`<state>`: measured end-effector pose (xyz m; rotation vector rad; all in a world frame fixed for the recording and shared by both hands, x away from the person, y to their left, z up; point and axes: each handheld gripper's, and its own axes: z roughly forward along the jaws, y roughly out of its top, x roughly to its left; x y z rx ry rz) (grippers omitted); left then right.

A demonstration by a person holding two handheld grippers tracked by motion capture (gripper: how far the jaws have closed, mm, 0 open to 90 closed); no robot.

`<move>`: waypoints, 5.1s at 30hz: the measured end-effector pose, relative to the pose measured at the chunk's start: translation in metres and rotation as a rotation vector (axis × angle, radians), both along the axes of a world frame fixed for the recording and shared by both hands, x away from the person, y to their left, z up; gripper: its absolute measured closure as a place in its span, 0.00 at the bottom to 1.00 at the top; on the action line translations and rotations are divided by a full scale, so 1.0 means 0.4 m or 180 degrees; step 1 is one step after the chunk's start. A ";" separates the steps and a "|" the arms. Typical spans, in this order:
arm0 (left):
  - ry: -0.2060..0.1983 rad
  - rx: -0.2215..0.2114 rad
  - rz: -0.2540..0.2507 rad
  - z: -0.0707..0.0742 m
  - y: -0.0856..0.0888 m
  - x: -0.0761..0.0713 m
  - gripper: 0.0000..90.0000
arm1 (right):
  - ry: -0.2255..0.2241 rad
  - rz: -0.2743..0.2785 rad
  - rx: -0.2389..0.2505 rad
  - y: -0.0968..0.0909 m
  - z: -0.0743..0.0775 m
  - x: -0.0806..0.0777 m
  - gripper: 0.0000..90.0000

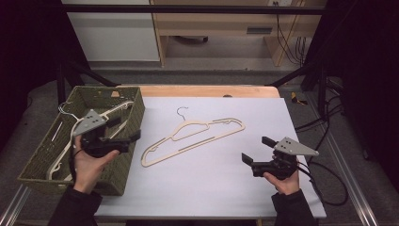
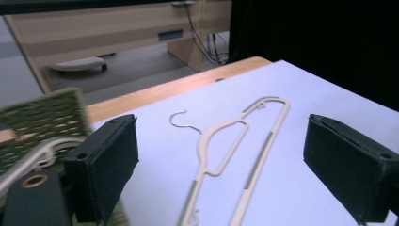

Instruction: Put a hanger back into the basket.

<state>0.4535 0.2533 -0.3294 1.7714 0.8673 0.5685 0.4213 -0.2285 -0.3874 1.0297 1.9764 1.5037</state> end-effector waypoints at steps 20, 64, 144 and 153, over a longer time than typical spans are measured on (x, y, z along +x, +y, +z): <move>0.0578 0.0331 -0.0049 -0.181 -0.165 0.141 0.18 | -0.0006 0.0008 -0.0003 -0.008 -0.001 0.001 0.04; 0.1229 0.1070 0.0173 -0.345 -0.169 0.223 0.87 | 0.0046 0.0069 -0.0017 0.008 -0.012 0.001 0.05; 0.0275 0.1064 0.0190 -0.175 -0.248 0.011 0.88 | 0.0402 0.0230 -0.0385 0.471 -0.048 0.427 0.37; 0.0203 0.1105 0.0214 -0.174 -0.246 0.012 0.89 | 0.0535 0.0159 -0.0359 0.482 -0.067 0.469 0.53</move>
